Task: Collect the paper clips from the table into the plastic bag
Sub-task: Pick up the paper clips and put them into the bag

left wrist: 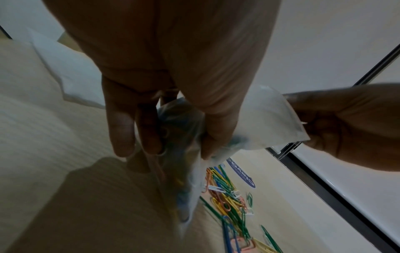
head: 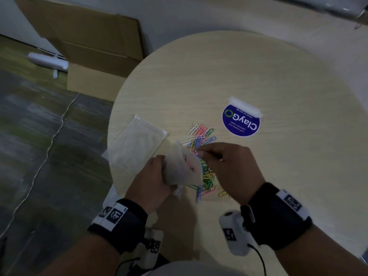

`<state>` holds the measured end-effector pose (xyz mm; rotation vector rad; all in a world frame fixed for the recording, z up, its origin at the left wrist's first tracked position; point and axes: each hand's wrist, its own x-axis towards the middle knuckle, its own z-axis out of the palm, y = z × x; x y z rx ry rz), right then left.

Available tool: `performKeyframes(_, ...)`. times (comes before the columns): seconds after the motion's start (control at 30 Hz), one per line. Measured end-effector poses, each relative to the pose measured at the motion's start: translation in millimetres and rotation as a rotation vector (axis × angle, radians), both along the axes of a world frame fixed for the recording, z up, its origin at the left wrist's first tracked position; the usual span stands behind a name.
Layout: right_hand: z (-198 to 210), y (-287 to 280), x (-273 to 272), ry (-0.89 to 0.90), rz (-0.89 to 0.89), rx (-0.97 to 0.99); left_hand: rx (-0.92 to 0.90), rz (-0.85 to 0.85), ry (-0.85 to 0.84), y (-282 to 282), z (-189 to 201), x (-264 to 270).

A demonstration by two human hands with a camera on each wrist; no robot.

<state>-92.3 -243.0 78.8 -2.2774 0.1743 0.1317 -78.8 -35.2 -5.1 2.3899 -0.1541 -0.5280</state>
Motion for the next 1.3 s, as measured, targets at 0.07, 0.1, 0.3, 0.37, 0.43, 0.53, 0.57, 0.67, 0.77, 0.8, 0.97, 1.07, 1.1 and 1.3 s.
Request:
performKeyframes(0.07, -8.2, -15.1, 12.3, -0.022, -0.061, -0.026, -0.003, -0.004, 0.007, 5.7, -0.2, -1.0)
performKeyframes(0.1, -15.4, -21.8, 22.2, -0.026, -0.042, -0.086, -0.009, -0.01, 0.012, 8.8, -0.2, -1.4)
performKeyframes(0.3, -78.3, -24.7, 92.6, 0.208, 0.504, -0.496, -0.012, -0.03, 0.002, 25.0, -4.9, -5.6)
performKeyframes(0.37, -91.0, -20.0, 101.5, 0.228, 0.583, -0.549, -0.024, -0.02, 0.002, 26.2, -7.2, -6.6)
performKeyframes(0.43, -96.7, -18.3, 99.6, 0.202, 0.637, -0.601, -0.031, -0.018, -0.001, 26.1, -6.8, -6.8)
performKeyframes(0.53, -99.7, -23.5, 86.9, 0.103, 0.635, -0.626, -0.023, -0.021, -0.011, 25.9, -4.5, -6.8)
performKeyframes(0.57, -100.4, -27.0, 81.5, 0.084, 0.618, -0.613, -0.03, -0.025, -0.018, 26.1, -4.7, -6.8)
performKeyframes(0.67, -101.6, -37.5, 64.6, 0.07, 0.54, -0.58, -0.047, -0.033, -0.017, 26.3, -4.5, -5.5)
performKeyframes(0.77, -104.4, -46.7, 49.0, 0.011, 0.462, -0.647, -0.005, -0.049, 0.017, 24.1, -1.7, -1.9)
performKeyframes(0.8, -107.0, -49.5, 45.1, 0.005, 0.437, -0.662, 0.006, -0.057, 0.02, 23.4, -0.9, -0.9)
performKeyframes(0.97, -112.4, -50.6, 30.1, 0.035, 0.338, -0.614, 0.028, -0.057, 0.027, 16.7, 3.1, 2.8)
performKeyframes(1.07, -100.4, -51.7, 25.8, 0.006, 0.313, -0.577, 0.033, -0.036, 0.016, 10.4, 5.2, 4.7)
performKeyframes(1.1, -94.3, -52.8, 25.2, -0.008, 0.3, -0.564, 0.03, -0.032, 0.01, 8.8, 5.0, 5.2)
performKeyframes(1.3, -32.9, -51.1, 22.6, -0.057, 0.062, -0.252, 0.045, -0.004, -0.001, -1.1, 6.2, 6.9)
